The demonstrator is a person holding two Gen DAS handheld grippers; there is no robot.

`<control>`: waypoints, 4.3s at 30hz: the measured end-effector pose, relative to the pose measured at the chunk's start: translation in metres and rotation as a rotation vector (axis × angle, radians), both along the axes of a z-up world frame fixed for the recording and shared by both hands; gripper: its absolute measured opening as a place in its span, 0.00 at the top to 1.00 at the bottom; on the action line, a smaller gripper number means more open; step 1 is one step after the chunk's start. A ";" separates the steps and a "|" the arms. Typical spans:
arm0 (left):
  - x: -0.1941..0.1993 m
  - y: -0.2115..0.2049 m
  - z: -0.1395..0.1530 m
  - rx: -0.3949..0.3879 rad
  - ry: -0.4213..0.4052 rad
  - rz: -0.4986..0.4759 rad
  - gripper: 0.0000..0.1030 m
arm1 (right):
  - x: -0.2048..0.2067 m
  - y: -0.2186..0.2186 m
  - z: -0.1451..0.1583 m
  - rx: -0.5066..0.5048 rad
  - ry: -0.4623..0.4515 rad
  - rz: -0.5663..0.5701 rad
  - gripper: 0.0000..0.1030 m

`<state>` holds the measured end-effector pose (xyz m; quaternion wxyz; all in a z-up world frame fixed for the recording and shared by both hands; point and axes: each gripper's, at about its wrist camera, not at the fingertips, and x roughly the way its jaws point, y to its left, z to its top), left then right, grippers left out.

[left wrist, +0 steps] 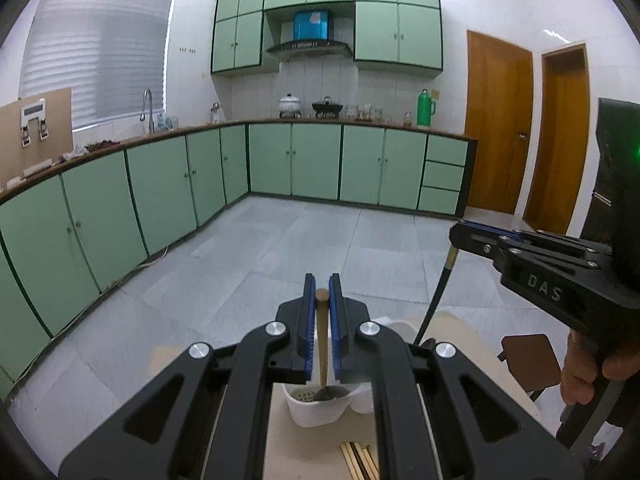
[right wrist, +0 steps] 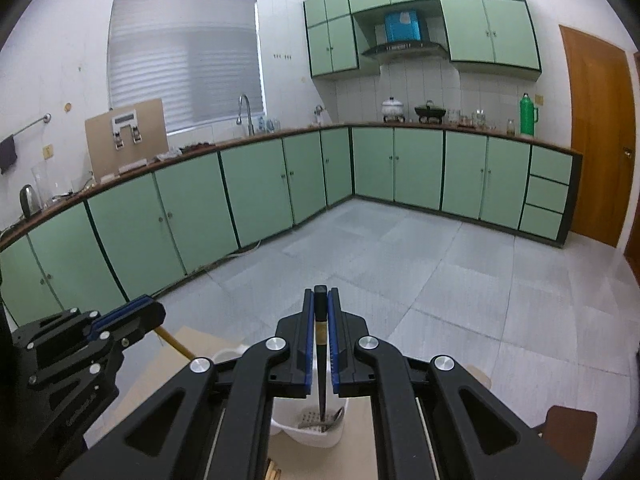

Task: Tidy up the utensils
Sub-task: 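Drop the wooden chopstick into the holder while the right drops the black chopstick, then withdraw both tools and grasp a plain wooden chopstick with the right gripper, then grasp a red chopstick with the left gripper while the right lifts the wooden chopstick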

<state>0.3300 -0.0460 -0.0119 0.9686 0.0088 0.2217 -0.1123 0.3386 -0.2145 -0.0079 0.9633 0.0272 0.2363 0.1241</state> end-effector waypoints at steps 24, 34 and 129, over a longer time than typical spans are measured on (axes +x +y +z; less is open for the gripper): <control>-0.127 0.034 -0.021 -0.013 0.013 0.043 0.31 | -0.152 -0.038 -0.045 0.012 -0.017 -0.116 0.06; -0.188 0.045 -0.111 0.050 0.224 0.035 0.31 | -0.218 -0.012 -0.126 0.004 0.160 -0.103 0.06; -0.201 0.007 -0.202 0.120 0.457 0.087 0.35 | -0.253 0.003 -0.220 -0.076 0.377 -0.044 0.89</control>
